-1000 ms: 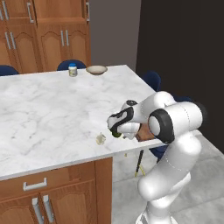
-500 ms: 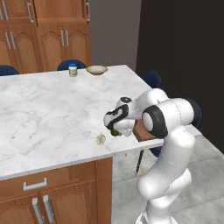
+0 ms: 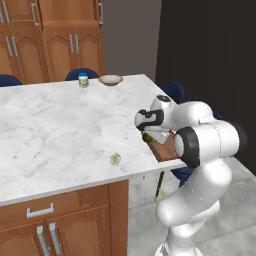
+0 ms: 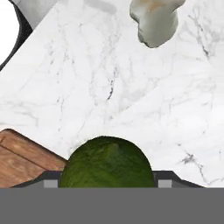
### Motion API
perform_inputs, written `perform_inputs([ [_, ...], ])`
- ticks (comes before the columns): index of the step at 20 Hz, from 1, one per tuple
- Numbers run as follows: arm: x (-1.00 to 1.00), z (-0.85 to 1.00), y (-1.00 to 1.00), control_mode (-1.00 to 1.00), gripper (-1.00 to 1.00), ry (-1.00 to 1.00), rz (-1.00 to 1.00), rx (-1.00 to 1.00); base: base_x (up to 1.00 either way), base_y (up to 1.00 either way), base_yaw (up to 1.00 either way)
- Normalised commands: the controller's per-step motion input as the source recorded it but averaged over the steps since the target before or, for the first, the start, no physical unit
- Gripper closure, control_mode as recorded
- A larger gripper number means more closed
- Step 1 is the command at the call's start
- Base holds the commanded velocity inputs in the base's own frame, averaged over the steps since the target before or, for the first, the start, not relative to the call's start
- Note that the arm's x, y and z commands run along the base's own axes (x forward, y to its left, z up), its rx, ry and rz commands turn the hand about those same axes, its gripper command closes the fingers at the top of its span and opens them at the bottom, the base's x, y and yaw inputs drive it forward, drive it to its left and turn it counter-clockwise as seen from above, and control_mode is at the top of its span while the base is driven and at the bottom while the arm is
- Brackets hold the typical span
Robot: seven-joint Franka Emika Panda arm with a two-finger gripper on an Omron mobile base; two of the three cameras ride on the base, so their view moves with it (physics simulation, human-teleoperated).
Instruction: Open the cabinet. Place the bowl and condiment on the counter. Then place the lime and garlic on the cutting board.
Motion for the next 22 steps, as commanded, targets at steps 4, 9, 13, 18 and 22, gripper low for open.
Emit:
perform_inputs([
  [4, 0.07, 0.03, -0.88, -1.00, 1.00, 0.08, -0.20, -0.03, 0.00, 0.00, 0.00],
  [9, 0.06, -0.04, -0.82, -1.00, 1.00, 0.18, -0.16, 0.00, 0.00, 0.00, 0.00],
  [13, 0.45, -0.32, -0.18, -1.00, 1.00, 0.12, -0.01, 0.00, 0.00, 0.00, 0.00],
  [18, 0.39, -0.45, 0.01, -1.00, -1.00, 0.02, 0.00, -0.04, 0.00, 0.00, 0.00],
  [22, 0.15, -0.13, 0.00, -1.00, -1.00, 0.00, 0.00, 0.00, 0.00, 0.00, 0.00],
])
